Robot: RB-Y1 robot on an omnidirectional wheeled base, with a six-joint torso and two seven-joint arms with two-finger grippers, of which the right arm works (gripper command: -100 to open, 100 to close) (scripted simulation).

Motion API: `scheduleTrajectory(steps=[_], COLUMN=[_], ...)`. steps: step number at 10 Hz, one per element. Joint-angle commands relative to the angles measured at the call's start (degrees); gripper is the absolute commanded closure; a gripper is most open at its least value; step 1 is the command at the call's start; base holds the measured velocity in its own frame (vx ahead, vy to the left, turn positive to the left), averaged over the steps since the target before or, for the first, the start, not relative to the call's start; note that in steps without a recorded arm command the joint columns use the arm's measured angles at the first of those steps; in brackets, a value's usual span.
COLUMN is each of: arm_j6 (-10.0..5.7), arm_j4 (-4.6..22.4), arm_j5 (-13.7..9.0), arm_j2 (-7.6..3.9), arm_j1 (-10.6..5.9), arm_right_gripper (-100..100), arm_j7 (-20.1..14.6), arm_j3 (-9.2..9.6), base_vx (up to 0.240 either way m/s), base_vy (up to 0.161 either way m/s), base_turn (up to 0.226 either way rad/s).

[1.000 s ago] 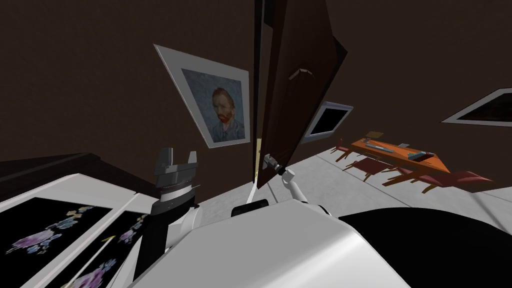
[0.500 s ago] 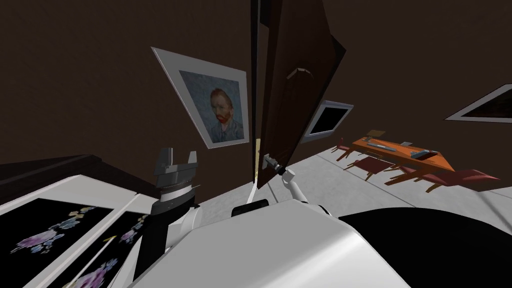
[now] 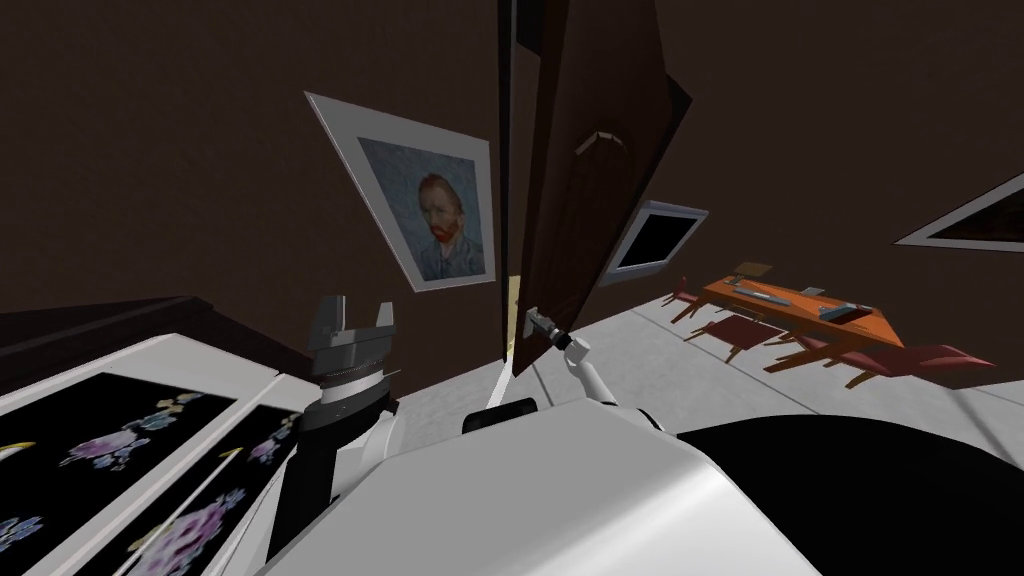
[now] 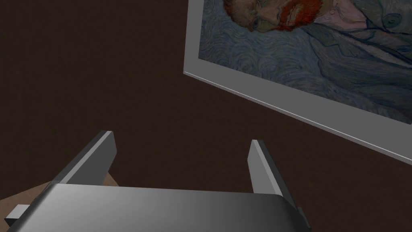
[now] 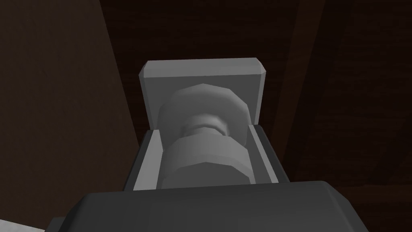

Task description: Pull the door open

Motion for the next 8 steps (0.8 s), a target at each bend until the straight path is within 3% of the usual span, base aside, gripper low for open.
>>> scheduleTrajectory(steps=[1,5,6,7,8], arm_j6=[1.71,5.7,6.23,5.27,6.52], arm_j4=[-0.03,-0.23,-0.26,-0.86,-0.04], arm_j5=[-0.03,-0.38,-0.42,-0.14,-0.5], arm_j2=[-0.2,-1.44,-1.6,-1.53,-2.23], arm_j1=[0.83,1.7,1.81,2.01,2.04], arm_right_gripper=[100,100,100,100,100], arm_j7=[-0.42,-1.58,-1.74,-2.0,-1.91], arm_j3=[1.07,3.54,3.87,3.73,3.8], base_vx=[-0.192,-0.182,-0.116,-0.048,-0.093], base_vy=[-0.171,-0.221,-0.196,-0.078,-0.084], base_turn=[0.043,0.053,0.046,0.018,0.141])
